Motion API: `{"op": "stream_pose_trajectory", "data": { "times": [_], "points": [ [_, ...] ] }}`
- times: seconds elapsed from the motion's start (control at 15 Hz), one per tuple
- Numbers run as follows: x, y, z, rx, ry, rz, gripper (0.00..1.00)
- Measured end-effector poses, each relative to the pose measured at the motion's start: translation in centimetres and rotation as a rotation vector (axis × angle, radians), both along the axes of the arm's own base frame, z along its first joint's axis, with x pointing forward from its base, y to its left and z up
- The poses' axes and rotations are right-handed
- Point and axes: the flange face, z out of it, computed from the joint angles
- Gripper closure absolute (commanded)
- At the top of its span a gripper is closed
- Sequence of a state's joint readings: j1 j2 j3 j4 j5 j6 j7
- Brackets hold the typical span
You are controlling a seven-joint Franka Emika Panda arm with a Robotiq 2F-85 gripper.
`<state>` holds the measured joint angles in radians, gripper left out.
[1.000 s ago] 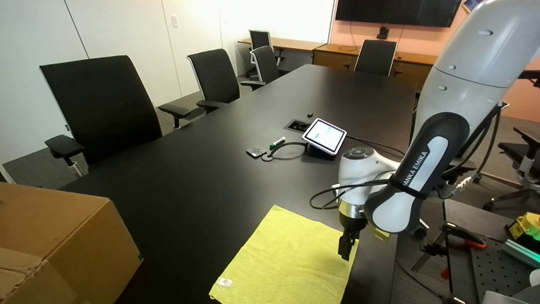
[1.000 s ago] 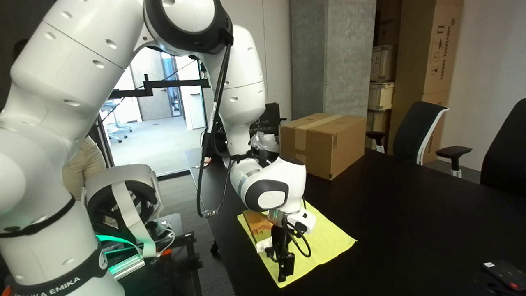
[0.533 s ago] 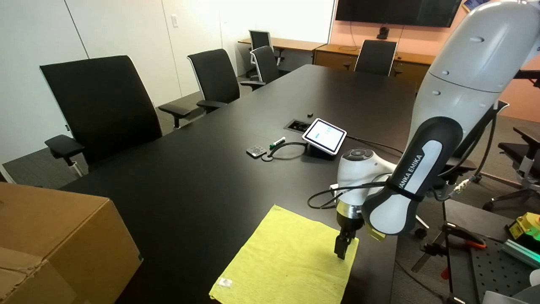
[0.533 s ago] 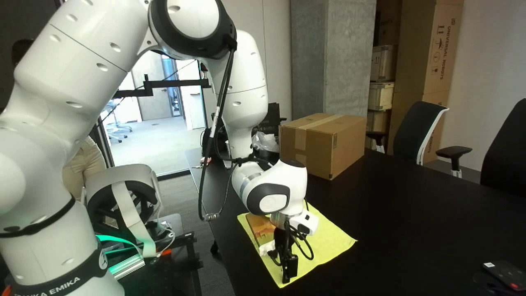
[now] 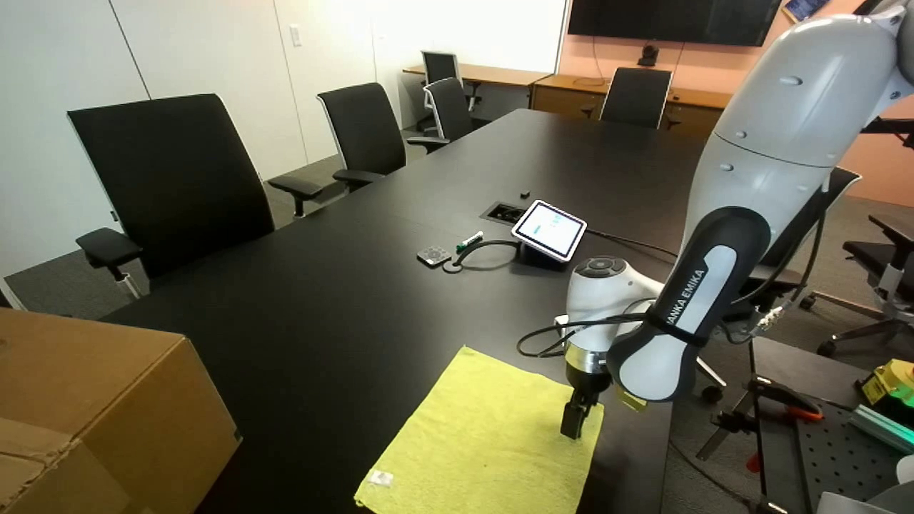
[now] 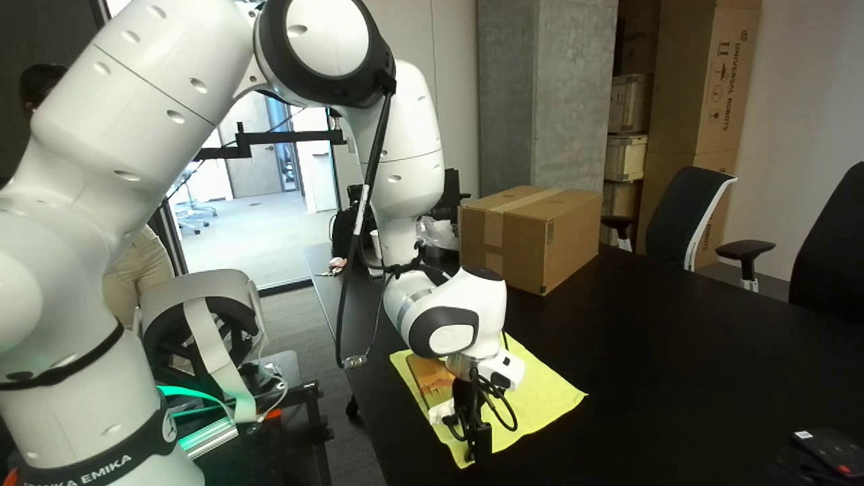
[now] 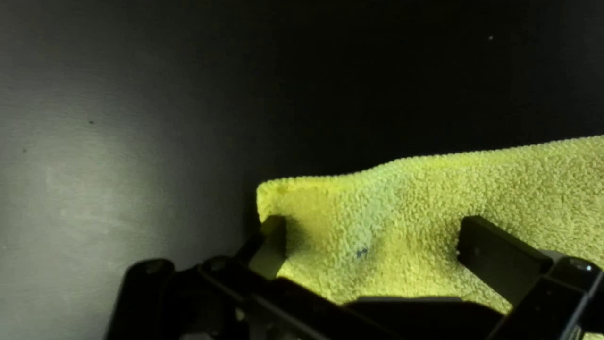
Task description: Fold the yellow towel in half from bottom to top
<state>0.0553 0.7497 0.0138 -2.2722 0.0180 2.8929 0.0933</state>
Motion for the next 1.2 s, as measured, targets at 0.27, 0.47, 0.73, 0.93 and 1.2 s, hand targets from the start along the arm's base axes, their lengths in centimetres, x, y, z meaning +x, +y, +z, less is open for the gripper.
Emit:
{"op": "stream_pose_trajectory", "data": {
  "times": [0.27, 0.47, 0.73, 0.93, 1.2],
  "points": [
    [0.2, 0.5, 0.2, 0.006, 0.0, 0.007, 0.66],
    [0.3, 1.0, 0.6, 0.013, 0.006, 0.015, 0.88],
    [0.7, 1.8, 1.8, 0.027, 0.014, 0.036, 1.0],
    [0.9, 2.2, 2.5, 0.047, 0.02, 0.049, 0.97],
    [1.0, 2.0, 2.8, 0.078, 0.029, 0.049, 0.97]
  ]
}}
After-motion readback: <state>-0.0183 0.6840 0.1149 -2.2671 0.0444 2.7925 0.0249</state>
